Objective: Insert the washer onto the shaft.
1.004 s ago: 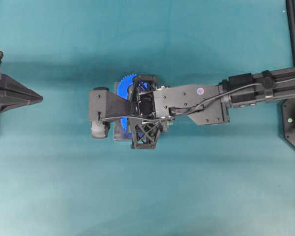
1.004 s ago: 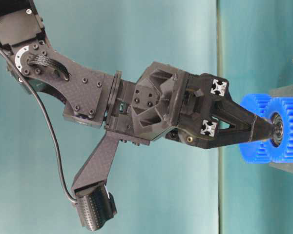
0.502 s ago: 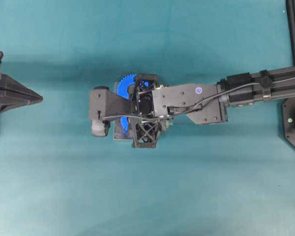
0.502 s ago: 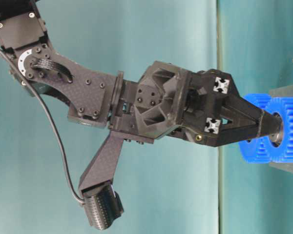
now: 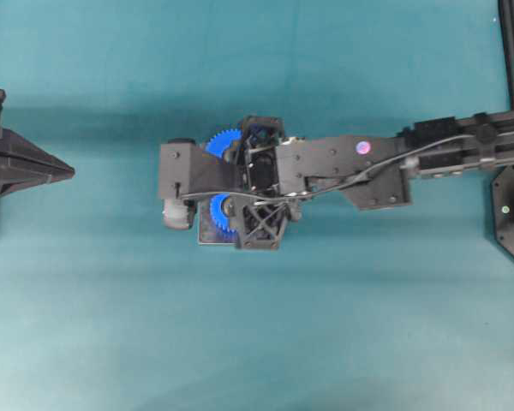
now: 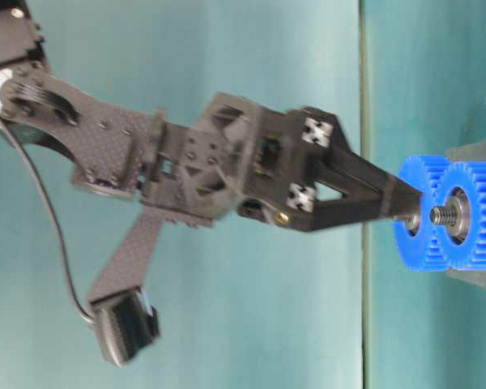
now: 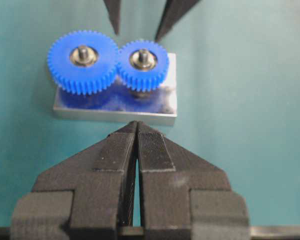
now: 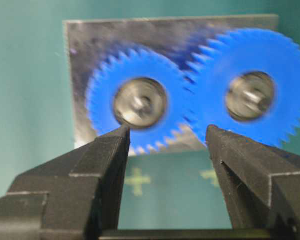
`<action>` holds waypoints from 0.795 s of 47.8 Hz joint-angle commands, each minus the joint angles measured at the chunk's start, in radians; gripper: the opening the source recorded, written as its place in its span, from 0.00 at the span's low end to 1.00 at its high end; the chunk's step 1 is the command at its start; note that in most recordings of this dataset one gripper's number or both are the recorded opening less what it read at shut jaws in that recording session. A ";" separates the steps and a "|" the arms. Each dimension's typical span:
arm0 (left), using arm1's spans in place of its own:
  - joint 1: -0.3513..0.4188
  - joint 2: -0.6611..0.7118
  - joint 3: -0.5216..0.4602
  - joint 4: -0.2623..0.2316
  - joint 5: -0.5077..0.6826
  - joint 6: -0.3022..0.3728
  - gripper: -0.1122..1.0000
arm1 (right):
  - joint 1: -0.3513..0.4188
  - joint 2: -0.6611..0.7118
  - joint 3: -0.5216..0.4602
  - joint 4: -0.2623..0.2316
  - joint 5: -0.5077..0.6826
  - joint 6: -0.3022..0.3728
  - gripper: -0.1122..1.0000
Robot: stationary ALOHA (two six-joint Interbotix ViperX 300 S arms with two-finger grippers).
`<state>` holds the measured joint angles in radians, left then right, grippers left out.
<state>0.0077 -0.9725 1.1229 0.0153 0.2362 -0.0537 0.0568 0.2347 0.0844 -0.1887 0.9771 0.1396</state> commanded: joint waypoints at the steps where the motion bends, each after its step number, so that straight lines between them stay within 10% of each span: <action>1: 0.003 0.005 -0.017 0.003 -0.011 -0.002 0.11 | 0.002 -0.060 -0.005 -0.021 0.006 -0.003 0.69; 25: 0.002 -0.012 -0.014 0.003 -0.028 0.002 0.11 | 0.005 -0.167 0.061 -0.060 0.098 0.017 0.69; 38: 0.003 -0.066 -0.008 0.003 -0.006 0.002 0.11 | 0.006 -0.270 0.152 -0.060 0.051 0.058 0.49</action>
<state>0.0077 -1.0354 1.1275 0.0153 0.2270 -0.0537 0.0583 0.0322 0.2255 -0.2439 1.0492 0.1779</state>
